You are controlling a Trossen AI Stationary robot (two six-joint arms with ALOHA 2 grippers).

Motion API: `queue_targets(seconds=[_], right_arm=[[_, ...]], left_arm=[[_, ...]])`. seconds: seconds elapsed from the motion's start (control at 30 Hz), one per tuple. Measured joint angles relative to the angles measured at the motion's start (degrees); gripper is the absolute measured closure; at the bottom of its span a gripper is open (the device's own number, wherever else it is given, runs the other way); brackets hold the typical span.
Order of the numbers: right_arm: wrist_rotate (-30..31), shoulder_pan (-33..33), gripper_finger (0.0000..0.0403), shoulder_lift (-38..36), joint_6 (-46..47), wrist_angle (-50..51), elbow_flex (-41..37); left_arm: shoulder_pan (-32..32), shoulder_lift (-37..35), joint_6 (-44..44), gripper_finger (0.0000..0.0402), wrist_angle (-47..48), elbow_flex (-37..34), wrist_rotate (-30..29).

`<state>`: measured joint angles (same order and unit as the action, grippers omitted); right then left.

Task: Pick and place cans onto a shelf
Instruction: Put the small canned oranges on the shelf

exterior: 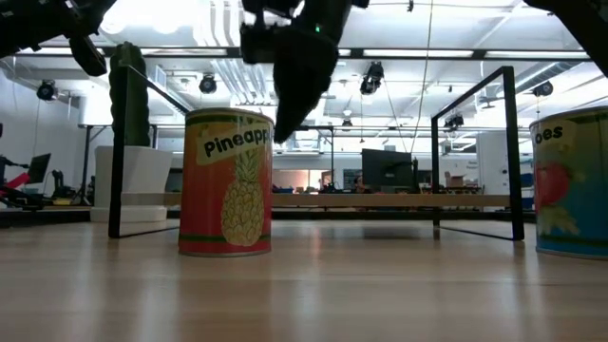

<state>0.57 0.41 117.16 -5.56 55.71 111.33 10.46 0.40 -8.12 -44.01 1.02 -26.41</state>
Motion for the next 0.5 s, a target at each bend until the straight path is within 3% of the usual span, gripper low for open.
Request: queue_targets(seconds=[0.23,0.5], right_arm=[[-0.8,-0.1,0.0394,0.1,-0.5,-12.2,-7.0],[-3.4,0.1,0.0394,0.1,-2.9,-26.1,-9.9]], left_arm=[[0.0,0.0,-0.1,0.0402,0.0,0.0,0.0],[0.0,0.0,-0.1,0.0402,-0.1,0.0,0.0]])
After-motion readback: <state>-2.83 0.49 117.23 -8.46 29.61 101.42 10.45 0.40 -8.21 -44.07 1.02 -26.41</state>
